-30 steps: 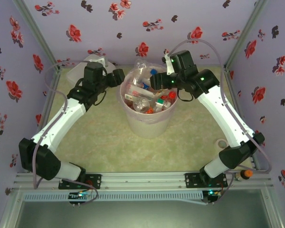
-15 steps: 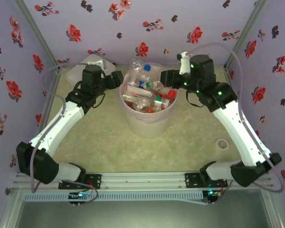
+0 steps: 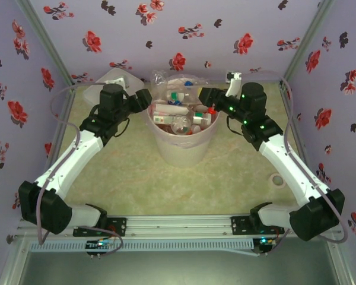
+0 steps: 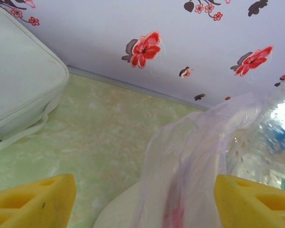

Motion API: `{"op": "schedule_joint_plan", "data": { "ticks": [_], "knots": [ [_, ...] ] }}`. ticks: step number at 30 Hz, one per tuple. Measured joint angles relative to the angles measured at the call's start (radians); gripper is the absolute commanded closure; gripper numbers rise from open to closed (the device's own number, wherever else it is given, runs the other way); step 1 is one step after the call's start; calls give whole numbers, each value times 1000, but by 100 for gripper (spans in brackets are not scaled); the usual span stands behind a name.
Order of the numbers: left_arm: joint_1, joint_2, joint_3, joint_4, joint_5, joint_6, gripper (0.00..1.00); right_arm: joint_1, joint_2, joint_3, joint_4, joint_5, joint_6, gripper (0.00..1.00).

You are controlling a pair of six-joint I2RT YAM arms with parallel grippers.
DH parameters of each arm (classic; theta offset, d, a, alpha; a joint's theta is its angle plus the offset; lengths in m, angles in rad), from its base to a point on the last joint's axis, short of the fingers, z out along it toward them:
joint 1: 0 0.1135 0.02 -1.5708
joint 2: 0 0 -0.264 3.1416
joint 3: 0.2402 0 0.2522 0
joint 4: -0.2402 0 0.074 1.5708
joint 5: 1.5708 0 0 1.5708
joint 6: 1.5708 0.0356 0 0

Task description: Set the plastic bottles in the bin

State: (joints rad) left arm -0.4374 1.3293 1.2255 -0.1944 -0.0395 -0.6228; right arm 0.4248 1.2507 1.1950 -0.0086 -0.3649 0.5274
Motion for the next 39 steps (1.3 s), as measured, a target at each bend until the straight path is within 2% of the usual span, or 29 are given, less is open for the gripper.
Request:
{"op": "schedule_joint_plan", "data": {
  "ticks": [3,6,10,13,16,21,26,31,39],
  "knots": [
    [0,0,0,2,0,0,23,-1,11,7,-51,-28,-13,24],
    [0,0,0,2,7,0,23,-1,10,59,-172,-32,-77,6],
    [0,2,6,3,18,0,23,2,-2,178,-345,8,-168,3],
    [0,16,41,2,23,4,23,2,-13,281,-449,61,-241,10],
    [0,40,95,1,26,12,23,2,-14,358,-509,113,-291,24],
    [2,128,220,4,31,33,24,5,40,400,-543,126,-317,46],
    [1,253,335,3,45,54,25,18,131,387,-552,126,-319,58],
    [-17,325,378,-4,53,76,26,39,146,375,-538,122,-310,66],
    [-54,306,303,47,46,76,27,51,164,383,-545,122,-319,67]
  ]
}}
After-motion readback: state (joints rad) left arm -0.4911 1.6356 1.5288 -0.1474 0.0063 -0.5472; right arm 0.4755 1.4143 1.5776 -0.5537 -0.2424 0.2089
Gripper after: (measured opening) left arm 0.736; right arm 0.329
